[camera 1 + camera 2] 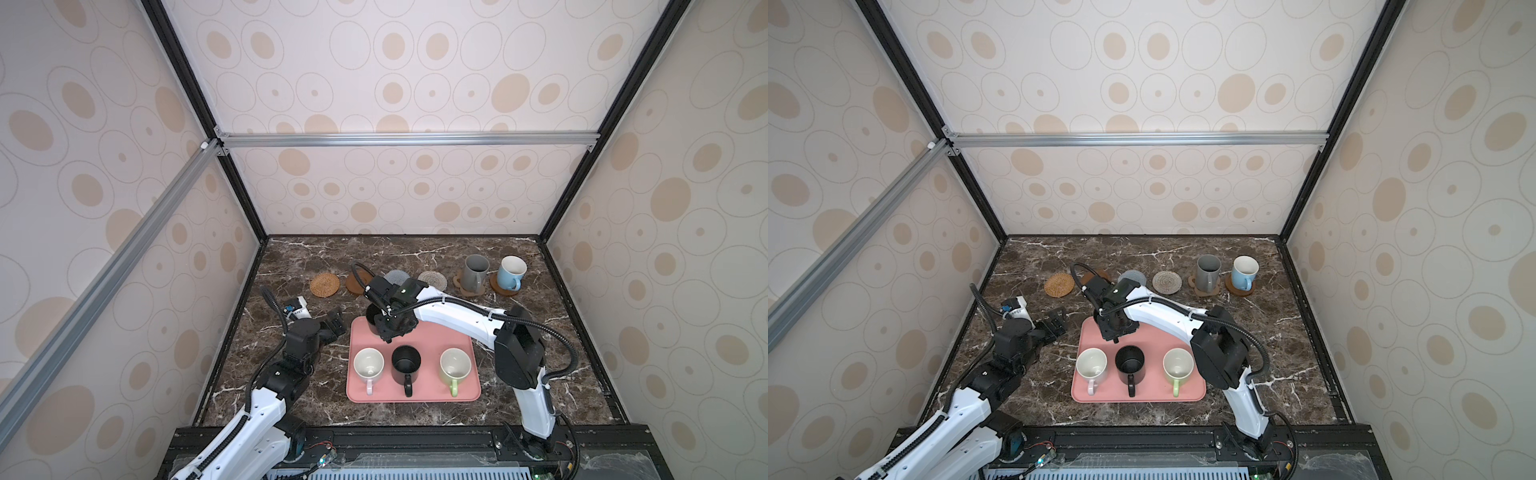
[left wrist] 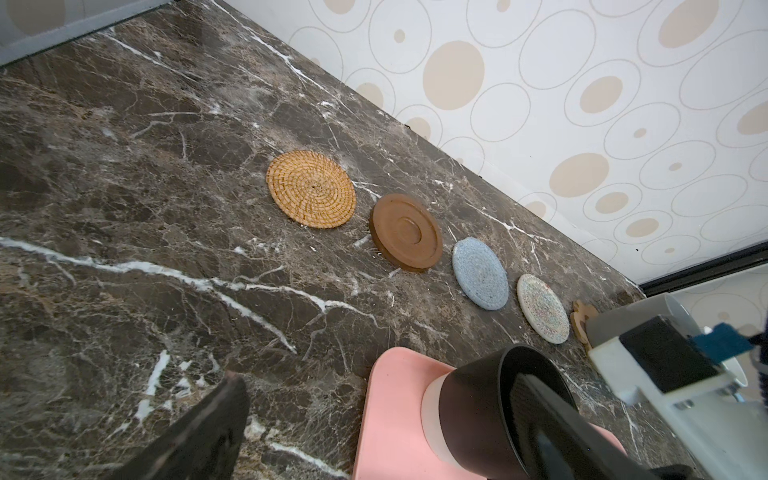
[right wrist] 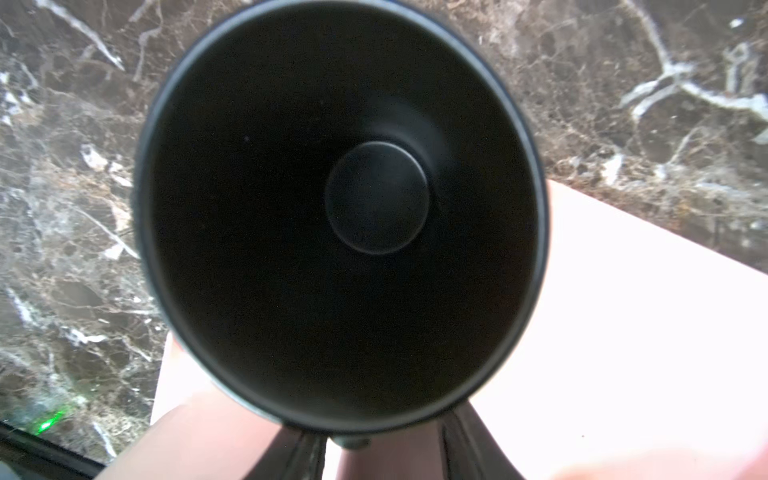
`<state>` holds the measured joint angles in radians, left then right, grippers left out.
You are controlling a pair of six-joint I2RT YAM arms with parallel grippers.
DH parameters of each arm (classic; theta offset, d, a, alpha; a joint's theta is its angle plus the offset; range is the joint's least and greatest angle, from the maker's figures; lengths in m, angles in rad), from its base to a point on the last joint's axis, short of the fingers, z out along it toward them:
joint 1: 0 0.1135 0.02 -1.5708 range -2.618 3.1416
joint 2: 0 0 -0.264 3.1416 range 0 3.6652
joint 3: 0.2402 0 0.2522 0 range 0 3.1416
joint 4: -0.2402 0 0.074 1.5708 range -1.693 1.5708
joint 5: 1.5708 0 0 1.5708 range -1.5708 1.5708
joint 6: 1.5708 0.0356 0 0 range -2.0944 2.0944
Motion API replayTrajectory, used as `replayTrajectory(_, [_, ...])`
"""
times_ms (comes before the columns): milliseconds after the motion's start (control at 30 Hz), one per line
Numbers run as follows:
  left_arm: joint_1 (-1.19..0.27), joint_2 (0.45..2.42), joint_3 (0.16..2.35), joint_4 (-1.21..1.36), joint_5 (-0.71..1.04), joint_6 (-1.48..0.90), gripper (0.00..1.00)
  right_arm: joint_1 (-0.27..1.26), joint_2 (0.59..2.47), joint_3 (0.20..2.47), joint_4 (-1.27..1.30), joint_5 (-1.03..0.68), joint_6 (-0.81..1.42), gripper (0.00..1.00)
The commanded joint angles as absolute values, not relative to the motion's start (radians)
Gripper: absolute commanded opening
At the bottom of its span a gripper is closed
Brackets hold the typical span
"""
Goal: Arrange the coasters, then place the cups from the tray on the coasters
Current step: 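Lower the right gripper onto the black mug rim and close it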
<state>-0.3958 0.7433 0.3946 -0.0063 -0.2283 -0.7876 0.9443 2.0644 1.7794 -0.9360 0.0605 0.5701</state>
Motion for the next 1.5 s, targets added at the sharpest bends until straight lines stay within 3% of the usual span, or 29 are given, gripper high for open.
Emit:
replayTrajectory(0, [-0.403,0.741,0.390,0.018,-0.239,-0.809,1.00,0.954,2.072,1.808,-0.974,0.086,0.559,0.44])
replayTrajectory(900, [-0.403,0.739,0.388,0.017,-0.233,-0.805,1.00,0.963,2.144,1.812,-0.954,0.107,0.541,0.36])
replayTrajectory(1467, [-0.403,0.749,0.394,0.018,-0.234,-0.804,1.00,0.964,2.159,1.821,-0.944,0.115,0.523,0.20])
